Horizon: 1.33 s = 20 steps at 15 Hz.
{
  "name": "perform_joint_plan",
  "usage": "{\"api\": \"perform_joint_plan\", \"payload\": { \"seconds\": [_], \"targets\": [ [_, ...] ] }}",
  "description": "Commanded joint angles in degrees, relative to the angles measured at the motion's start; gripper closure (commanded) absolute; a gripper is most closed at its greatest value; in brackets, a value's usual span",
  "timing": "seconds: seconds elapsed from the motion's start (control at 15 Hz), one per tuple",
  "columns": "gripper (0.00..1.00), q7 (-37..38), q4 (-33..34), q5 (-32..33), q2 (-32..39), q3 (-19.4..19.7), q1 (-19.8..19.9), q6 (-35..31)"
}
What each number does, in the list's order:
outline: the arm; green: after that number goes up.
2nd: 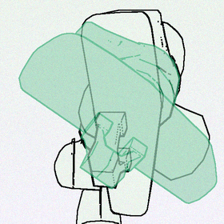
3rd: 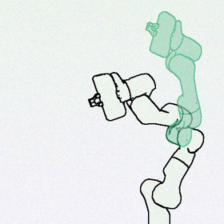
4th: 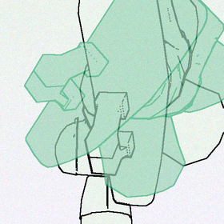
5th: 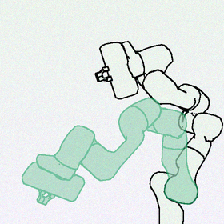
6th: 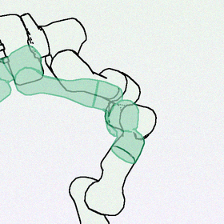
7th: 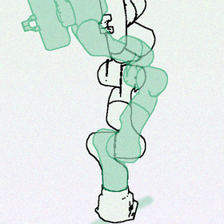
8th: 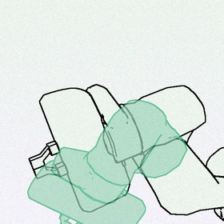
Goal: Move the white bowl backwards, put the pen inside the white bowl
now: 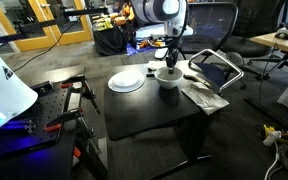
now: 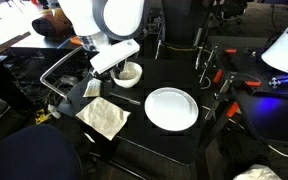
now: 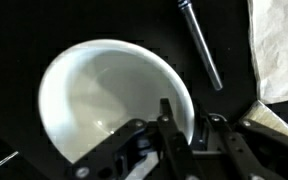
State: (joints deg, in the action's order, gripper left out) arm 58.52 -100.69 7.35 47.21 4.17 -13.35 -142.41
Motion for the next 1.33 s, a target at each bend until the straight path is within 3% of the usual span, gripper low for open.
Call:
{"api": "perform_joint_plan", "payload": {
  "seconds": [0.0, 0.4, 0.87, 1.27],
  "targets": [
    [0.42, -1.89, 1.51, -1.54, -0.01, 0.38, -0.51, 2.84],
    [0.01, -1.32, -1.82, -1.23, -4.08, 0.76, -0.83, 1.47],
    [0.0, -1.71, -9.31, -0.27, -13.33, 0.24, -1.53, -0.02],
    [0.0, -2.62, -20.3, 0.19, -22.06, -1.31, -2.0, -2.8]
  ]
}}
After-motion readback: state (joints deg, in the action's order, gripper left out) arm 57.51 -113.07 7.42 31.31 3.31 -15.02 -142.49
